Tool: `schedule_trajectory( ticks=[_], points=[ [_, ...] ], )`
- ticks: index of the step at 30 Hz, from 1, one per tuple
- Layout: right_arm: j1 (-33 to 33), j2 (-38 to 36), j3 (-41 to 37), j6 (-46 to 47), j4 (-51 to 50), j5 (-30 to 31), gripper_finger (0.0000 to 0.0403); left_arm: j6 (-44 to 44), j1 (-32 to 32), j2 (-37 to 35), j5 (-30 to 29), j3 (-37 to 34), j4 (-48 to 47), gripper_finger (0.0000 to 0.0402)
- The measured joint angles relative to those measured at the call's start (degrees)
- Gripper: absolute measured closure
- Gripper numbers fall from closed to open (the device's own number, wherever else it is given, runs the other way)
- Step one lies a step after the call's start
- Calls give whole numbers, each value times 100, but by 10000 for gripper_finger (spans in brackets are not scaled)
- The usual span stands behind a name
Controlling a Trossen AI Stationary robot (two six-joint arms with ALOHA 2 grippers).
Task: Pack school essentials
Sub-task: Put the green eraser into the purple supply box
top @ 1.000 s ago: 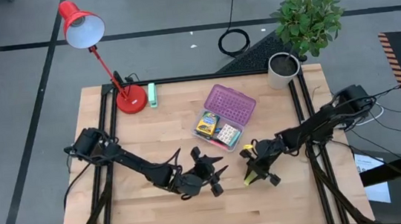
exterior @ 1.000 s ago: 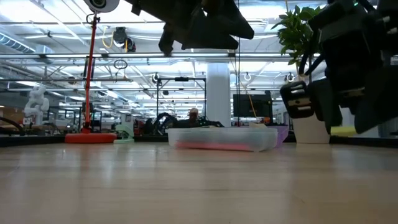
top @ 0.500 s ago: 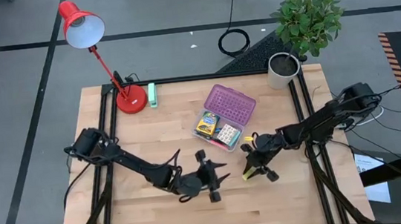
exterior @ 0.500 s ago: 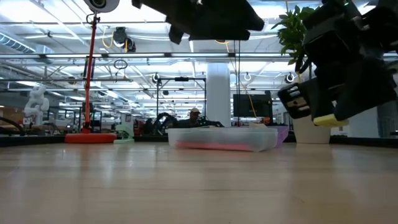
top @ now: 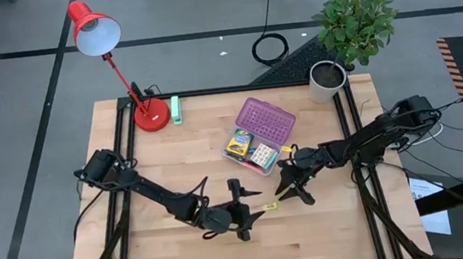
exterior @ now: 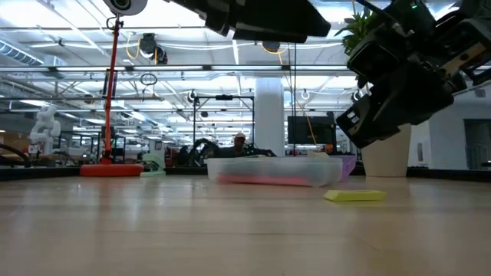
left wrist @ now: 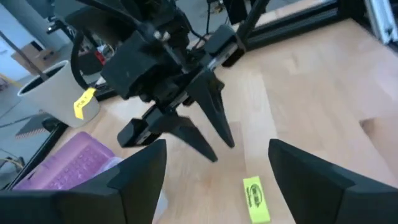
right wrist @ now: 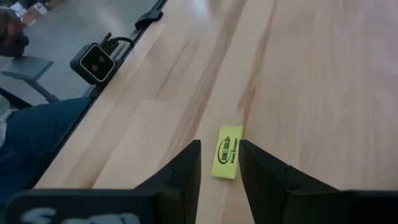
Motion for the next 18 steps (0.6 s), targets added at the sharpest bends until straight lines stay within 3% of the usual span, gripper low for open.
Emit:
schedule_trajectory(
  ticks=[5, 12, 18],
  points=[
    [119, 1, 0, 383, -62, 127, 303, -239, 31, 0, 34, 2, -403, 133],
    [1272, 37, 0, 420, -64, 2450, 278, -1026, -17, 4, 186, 4, -1401, 160],
    [1650, 359, 2, 383, 121, 3272, 206, -974, -68, 4, 187, 4, -1416, 163]
  ],
)
